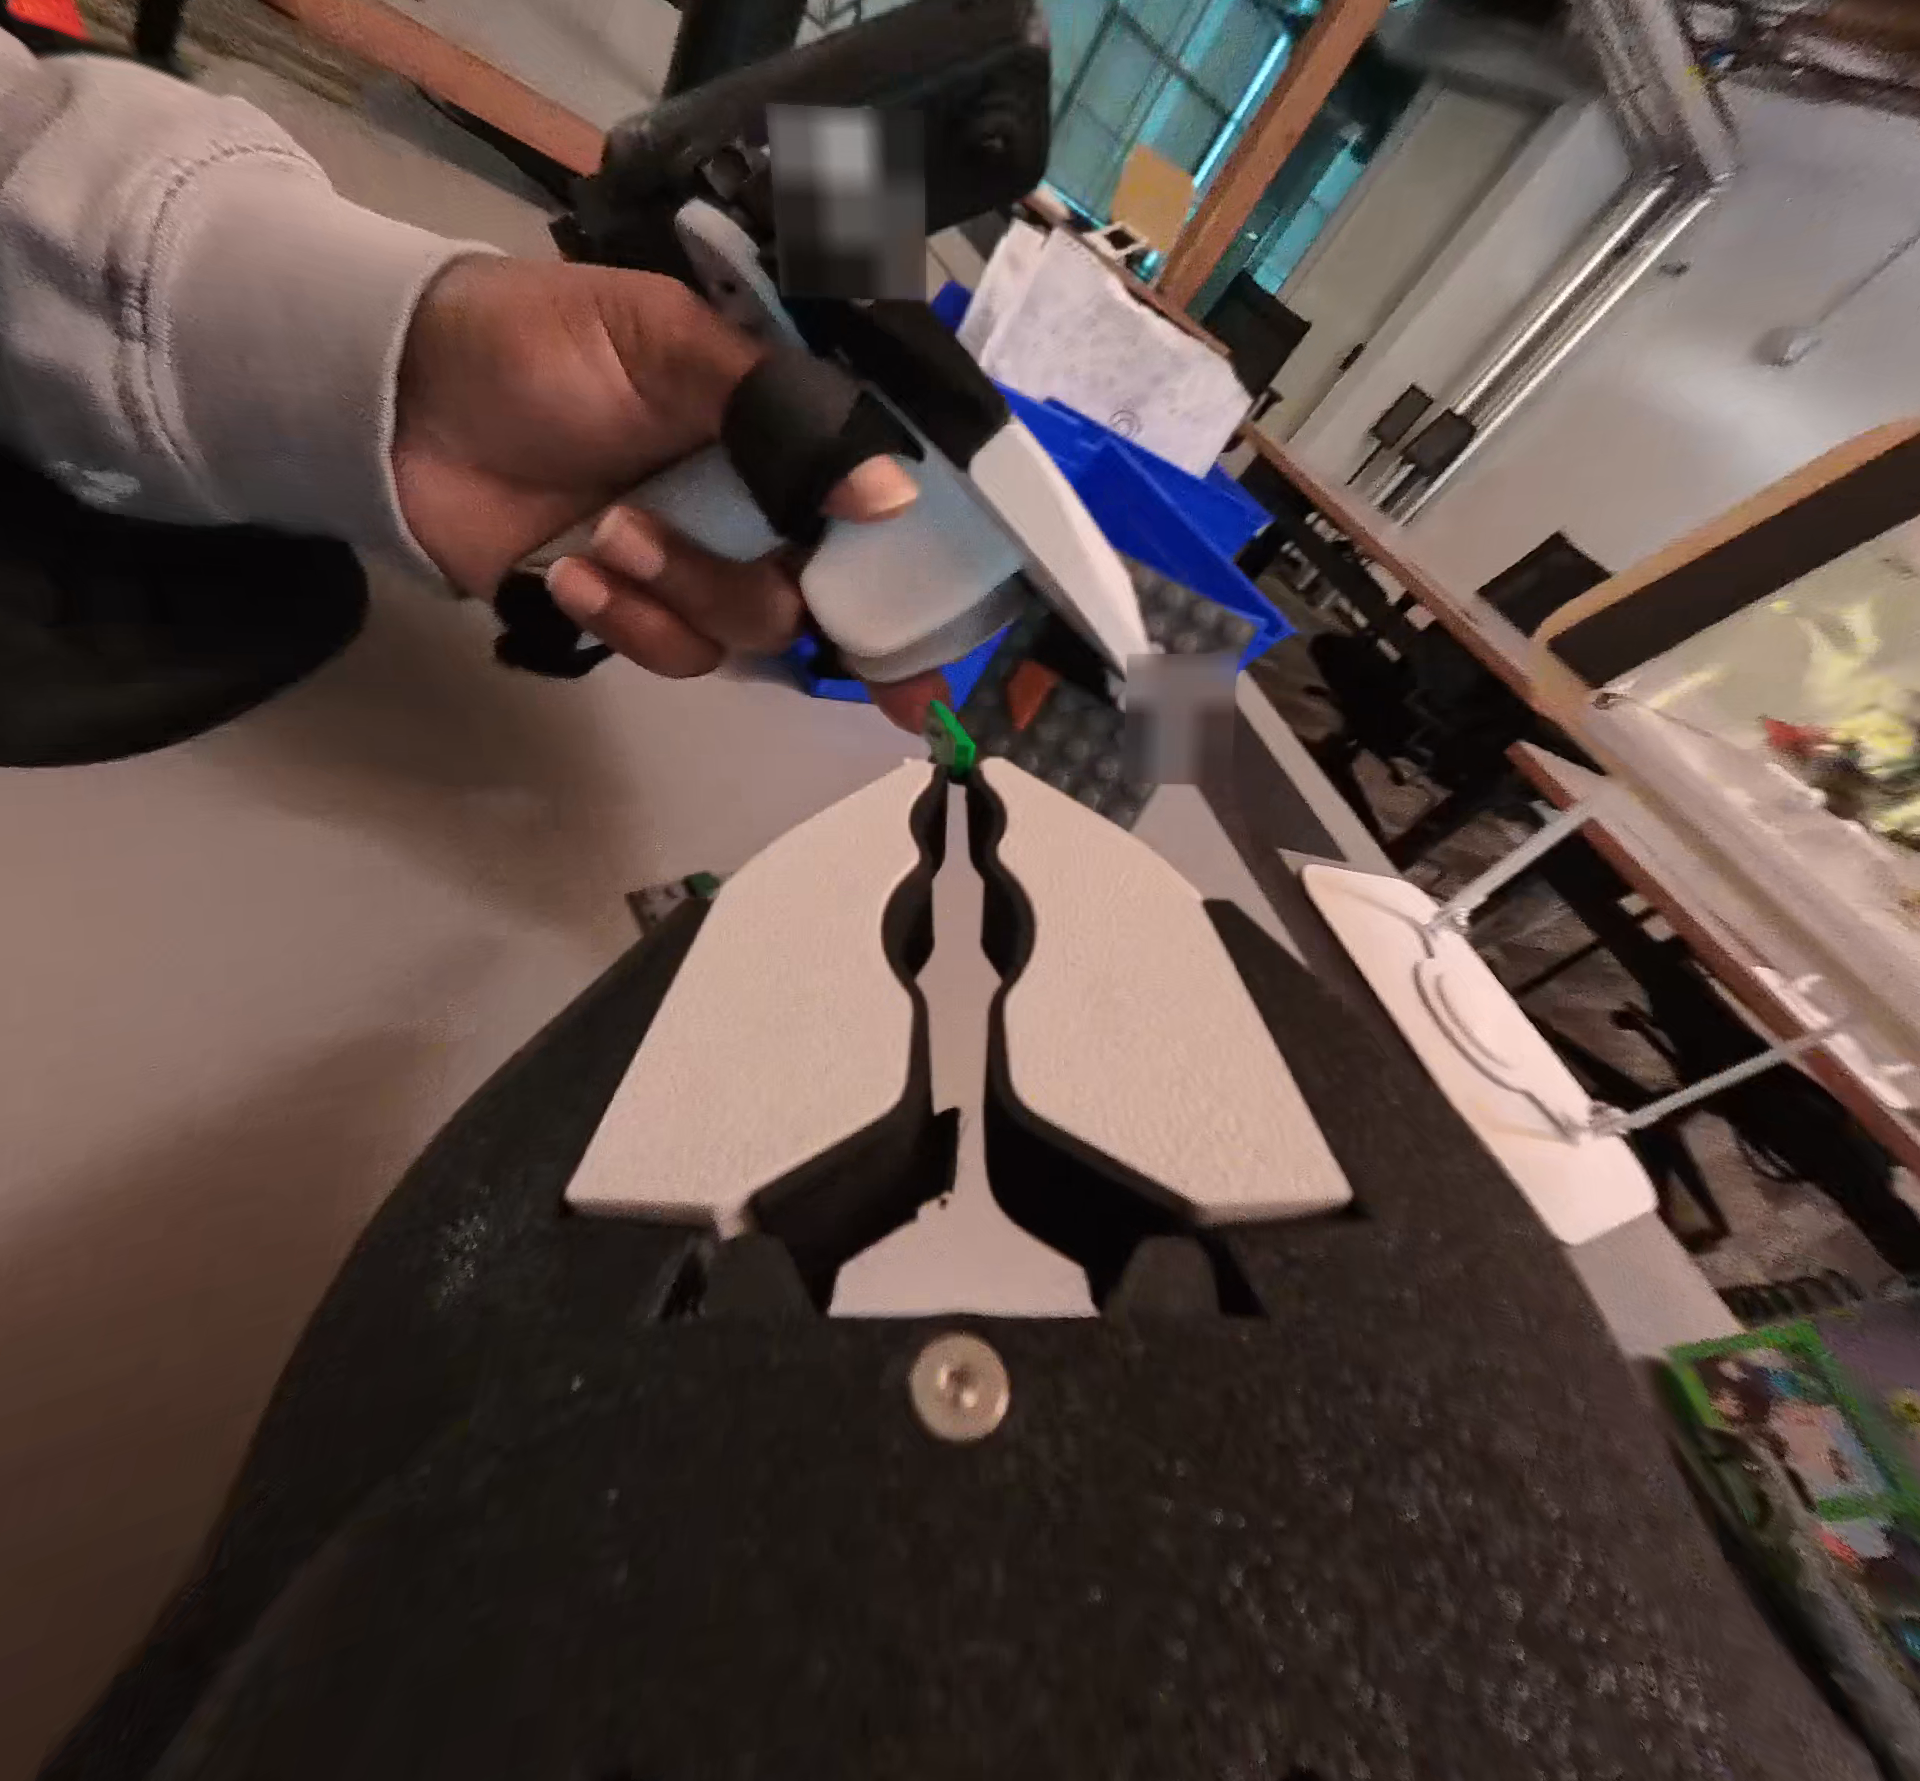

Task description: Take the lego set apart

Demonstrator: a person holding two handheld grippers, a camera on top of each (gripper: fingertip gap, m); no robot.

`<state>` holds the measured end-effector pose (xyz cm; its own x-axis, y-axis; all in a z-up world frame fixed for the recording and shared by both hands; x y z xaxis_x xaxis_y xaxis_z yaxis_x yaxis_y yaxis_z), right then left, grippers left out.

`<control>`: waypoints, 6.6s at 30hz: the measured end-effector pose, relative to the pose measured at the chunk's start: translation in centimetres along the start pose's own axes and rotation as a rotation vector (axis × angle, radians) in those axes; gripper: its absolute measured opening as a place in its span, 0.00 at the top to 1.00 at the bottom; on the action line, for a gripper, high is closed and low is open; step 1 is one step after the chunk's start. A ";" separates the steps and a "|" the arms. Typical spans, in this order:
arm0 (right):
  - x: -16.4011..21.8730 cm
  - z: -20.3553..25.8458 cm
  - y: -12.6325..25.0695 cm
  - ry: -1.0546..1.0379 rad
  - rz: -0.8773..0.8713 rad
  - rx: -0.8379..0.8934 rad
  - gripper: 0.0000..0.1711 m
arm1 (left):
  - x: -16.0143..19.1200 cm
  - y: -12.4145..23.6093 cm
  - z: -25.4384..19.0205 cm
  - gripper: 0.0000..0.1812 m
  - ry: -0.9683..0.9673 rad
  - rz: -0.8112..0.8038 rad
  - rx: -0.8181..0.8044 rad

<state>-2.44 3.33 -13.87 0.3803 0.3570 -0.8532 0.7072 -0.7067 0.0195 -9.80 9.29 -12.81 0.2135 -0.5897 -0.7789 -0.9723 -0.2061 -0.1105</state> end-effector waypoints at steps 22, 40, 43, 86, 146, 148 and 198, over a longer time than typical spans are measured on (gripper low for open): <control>0.7 -3.2 -0.5 -0.365 0.079 -0.058 0.89 | 2.7 -1.1 -1.2 0.96 0.003 0.098 0.152; 1.0 -2.5 -0.7 -0.218 0.130 0.046 0.96 | 3.8 -1.6 -1.4 0.96 -0.300 0.210 -0.075; 1.3 -2.6 -0.6 -0.188 0.139 0.042 0.97 | 3.9 -1.6 -1.2 0.96 -0.292 0.223 -0.086; 2.4 -3.2 2.7 -0.718 0.207 -0.729 0.97 | 4.0 -1.8 -4.1 0.92 -0.170 0.205 0.310; 1.1 -1.9 -1.0 -0.059 0.202 0.031 0.96 | 3.5 -1.4 -1.2 0.96 -0.043 0.096 0.028; 1.0 -1.9 -0.9 -0.039 0.201 0.035 0.96 | 3.4 -1.4 -1.2 0.96 -0.036 0.087 0.034; 1.7 -0.9 -1.0 0.194 0.185 0.072 1.00 | 3.1 -0.6 0.0 0.97 -0.195 0.206 -0.134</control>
<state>-1.93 5.20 -14.87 0.6111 0.3233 -0.7225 0.5734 -0.8101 0.1225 -8.56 7.53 -15.16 -0.0215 -0.4715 -0.8816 -0.9692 -0.2067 0.1341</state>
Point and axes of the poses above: each gripper's, where its closed fingertips meet, y back along the fingers, x out of its underside, z = x × y across the jaws, the point moved 4 cm from there along y, back along the fingers, and after that the axes turned 11 degrees about x, right-handed, at the moved point
